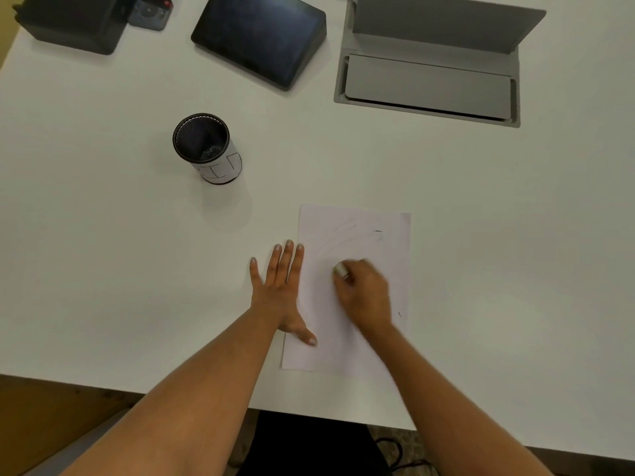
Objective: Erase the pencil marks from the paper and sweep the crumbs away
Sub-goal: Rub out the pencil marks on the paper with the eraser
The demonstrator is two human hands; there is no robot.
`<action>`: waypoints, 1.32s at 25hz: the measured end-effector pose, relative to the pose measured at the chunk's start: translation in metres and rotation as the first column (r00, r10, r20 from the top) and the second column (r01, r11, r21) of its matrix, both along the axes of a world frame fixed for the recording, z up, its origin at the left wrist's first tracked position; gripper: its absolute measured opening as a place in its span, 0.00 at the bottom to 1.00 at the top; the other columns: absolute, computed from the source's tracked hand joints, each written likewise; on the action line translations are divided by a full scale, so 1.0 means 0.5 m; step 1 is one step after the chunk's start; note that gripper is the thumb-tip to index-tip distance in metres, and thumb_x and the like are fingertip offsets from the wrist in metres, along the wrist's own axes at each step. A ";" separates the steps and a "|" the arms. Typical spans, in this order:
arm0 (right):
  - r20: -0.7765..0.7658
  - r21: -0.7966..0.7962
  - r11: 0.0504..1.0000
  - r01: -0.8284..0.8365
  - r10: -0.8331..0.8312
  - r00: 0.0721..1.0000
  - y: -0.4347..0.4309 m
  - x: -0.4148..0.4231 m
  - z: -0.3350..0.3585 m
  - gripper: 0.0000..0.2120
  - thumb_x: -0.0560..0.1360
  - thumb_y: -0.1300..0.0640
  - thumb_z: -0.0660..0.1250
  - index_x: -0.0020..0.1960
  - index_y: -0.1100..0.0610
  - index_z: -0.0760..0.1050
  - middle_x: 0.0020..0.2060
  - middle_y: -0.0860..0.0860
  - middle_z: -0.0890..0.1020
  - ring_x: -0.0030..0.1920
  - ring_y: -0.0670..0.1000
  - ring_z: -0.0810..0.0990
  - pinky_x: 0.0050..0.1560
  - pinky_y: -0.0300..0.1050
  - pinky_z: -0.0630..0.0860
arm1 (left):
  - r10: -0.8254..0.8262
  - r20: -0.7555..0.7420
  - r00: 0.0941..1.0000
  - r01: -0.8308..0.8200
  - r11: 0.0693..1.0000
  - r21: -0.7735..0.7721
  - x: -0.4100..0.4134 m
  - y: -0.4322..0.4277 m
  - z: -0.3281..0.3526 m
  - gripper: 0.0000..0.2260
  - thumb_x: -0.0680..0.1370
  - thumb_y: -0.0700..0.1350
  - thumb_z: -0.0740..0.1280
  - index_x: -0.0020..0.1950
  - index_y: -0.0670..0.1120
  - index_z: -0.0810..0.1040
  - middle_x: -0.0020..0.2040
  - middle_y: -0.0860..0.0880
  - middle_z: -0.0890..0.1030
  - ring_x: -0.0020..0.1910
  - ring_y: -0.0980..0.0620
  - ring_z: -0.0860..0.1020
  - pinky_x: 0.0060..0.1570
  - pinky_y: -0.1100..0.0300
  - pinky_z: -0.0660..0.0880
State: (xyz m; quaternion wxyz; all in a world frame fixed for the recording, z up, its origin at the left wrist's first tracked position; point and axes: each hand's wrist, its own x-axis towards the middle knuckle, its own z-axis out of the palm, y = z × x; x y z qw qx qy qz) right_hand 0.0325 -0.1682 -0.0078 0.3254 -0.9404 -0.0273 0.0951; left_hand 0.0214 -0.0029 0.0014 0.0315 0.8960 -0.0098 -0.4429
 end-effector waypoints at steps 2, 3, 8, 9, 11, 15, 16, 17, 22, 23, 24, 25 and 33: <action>-0.021 0.036 0.953 -0.302 0.303 0.953 0.039 -0.088 0.004 0.06 0.72 0.58 0.67 0.43 0.60 0.79 0.37 0.56 0.80 0.35 0.57 0.78 0.35 0.47 0.77 | 0.013 -0.008 1.000 -0.013 1.000 0.008 0.001 -0.002 0.001 0.75 0.57 0.72 0.76 0.69 0.46 0.16 0.70 0.45 0.16 0.71 0.44 0.19 0.68 0.30 0.28; 0.015 0.024 0.925 -0.378 0.378 0.926 0.029 -0.090 -0.002 0.06 0.72 0.57 0.66 0.43 0.60 0.79 0.36 0.56 0.80 0.35 0.58 0.79 0.33 0.47 0.77 | 0.013 -0.012 1.000 -0.013 1.000 0.007 0.001 -0.002 0.001 0.75 0.57 0.72 0.76 0.69 0.47 0.15 0.70 0.45 0.16 0.70 0.44 0.19 0.68 0.30 0.28; 0.147 -0.068 0.996 0.061 -0.051 0.988 -0.066 0.065 -0.003 0.03 0.72 0.60 0.70 0.43 0.60 0.79 0.36 0.55 0.80 0.36 0.56 0.78 0.37 0.43 0.73 | 0.008 -0.005 1.000 -0.008 1.000 -0.019 -0.001 0.006 0.000 0.77 0.54 0.75 0.75 0.69 0.47 0.15 0.69 0.47 0.16 0.68 0.46 0.18 0.68 0.31 0.28; 0.143 -0.059 0.994 0.097 -0.087 0.986 -0.055 0.054 -0.005 0.03 0.73 0.60 0.69 0.43 0.60 0.79 0.36 0.55 0.80 0.36 0.56 0.78 0.37 0.42 0.72 | 0.001 -0.002 1.000 -0.001 1.000 -0.017 -0.003 0.005 0.000 0.77 0.54 0.75 0.75 0.69 0.47 0.15 0.69 0.47 0.16 0.68 0.46 0.18 0.68 0.31 0.28; 0.045 -0.020 1.000 -0.020 0.021 0.999 0.005 -0.020 0.000 0.05 0.73 0.58 0.67 0.43 0.59 0.80 0.37 0.55 0.81 0.36 0.57 0.79 0.36 0.43 0.73 | -0.002 0.001 1.000 0.002 1.000 -0.006 -0.004 0.003 -0.003 0.76 0.55 0.74 0.76 0.68 0.47 0.14 0.69 0.47 0.15 0.68 0.45 0.18 0.67 0.31 0.27; 0.088 -0.037 0.940 -0.340 0.342 0.935 0.015 -0.055 -0.010 0.04 0.73 0.59 0.68 0.45 0.59 0.79 0.36 0.55 0.80 0.35 0.57 0.78 0.32 0.46 0.75 | 0.005 -0.004 1.000 -0.005 1.000 0.005 -0.002 0.000 -0.002 0.76 0.56 0.73 0.76 0.67 0.47 0.14 0.67 0.47 0.14 0.69 0.45 0.18 0.65 0.32 0.26; 0.108 -0.064 0.966 -0.250 0.256 0.961 -0.006 -0.005 -0.009 0.02 0.73 0.60 0.69 0.44 0.59 0.79 0.36 0.55 0.79 0.36 0.57 0.78 0.34 0.46 0.74 | 0.000 -0.003 1.000 0.000 1.000 -0.003 -0.002 0.002 -0.002 0.76 0.55 0.74 0.76 0.67 0.47 0.14 0.66 0.47 0.13 0.68 0.46 0.18 0.65 0.32 0.26; 0.132 -0.091 0.988 -0.126 0.137 0.982 -0.027 0.043 -0.006 0.02 0.73 0.60 0.68 0.43 0.59 0.79 0.36 0.55 0.79 0.36 0.57 0.78 0.35 0.45 0.73 | -0.001 0.001 1.000 0.001 1.000 -0.011 -0.001 0.004 -0.002 0.76 0.54 0.75 0.75 0.68 0.47 0.15 0.66 0.48 0.13 0.68 0.46 0.18 0.66 0.32 0.26; 0.056 -0.005 1.000 -0.028 0.028 0.998 0.011 -0.006 -0.003 0.05 0.74 0.59 0.66 0.41 0.59 0.79 0.36 0.56 0.79 0.36 0.57 0.78 0.37 0.43 0.74 | 0.001 -0.002 1.000 -0.001 1.000 -0.006 -0.004 0.003 -0.001 0.75 0.56 0.73 0.76 0.68 0.47 0.15 0.66 0.47 0.13 0.68 0.46 0.17 0.64 0.32 0.24; 0.042 0.022 0.980 -0.196 0.195 0.980 0.037 -0.066 0.004 0.07 0.74 0.58 0.65 0.42 0.59 0.79 0.35 0.56 0.79 0.34 0.57 0.78 0.34 0.46 0.76 | 0.004 -0.002 1.000 -0.004 1.000 0.005 -0.003 0.001 -0.001 0.74 0.58 0.71 0.76 0.68 0.47 0.15 0.67 0.47 0.14 0.69 0.45 0.18 0.66 0.31 0.25; 0.059 0.026 0.943 -0.331 0.329 0.943 0.044 -0.098 0.004 0.07 0.73 0.57 0.64 0.42 0.59 0.80 0.34 0.55 0.79 0.32 0.56 0.77 0.31 0.47 0.76 | 0.004 -0.002 1.000 -0.004 1.000 0.013 0.000 0.000 0.000 0.73 0.59 0.70 0.76 0.68 0.47 0.15 0.68 0.46 0.15 0.70 0.45 0.19 0.66 0.30 0.26; 0.071 0.028 0.920 -0.391 0.388 0.919 0.038 -0.090 0.003 0.07 0.73 0.57 0.65 0.42 0.59 0.80 0.34 0.55 0.79 0.32 0.57 0.77 0.30 0.47 0.76 | 0.000 -0.004 1.000 0.000 1.000 0.016 0.000 -0.001 0.001 0.73 0.59 0.70 0.77 0.69 0.47 0.15 0.69 0.46 0.15 0.70 0.44 0.19 0.67 0.30 0.26; 0.058 0.019 0.992 -0.126 0.125 0.990 0.031 -0.001 0.004 0.03 0.72 0.61 0.69 0.41 0.59 0.80 0.34 0.55 0.79 0.33 0.55 0.77 0.34 0.42 0.74 | -0.014 -0.027 1.000 0.015 1.000 0.028 0.001 -0.001 0.005 0.75 0.56 0.73 0.76 0.66 0.47 0.13 0.66 0.46 0.13 0.67 0.44 0.17 0.66 0.31 0.26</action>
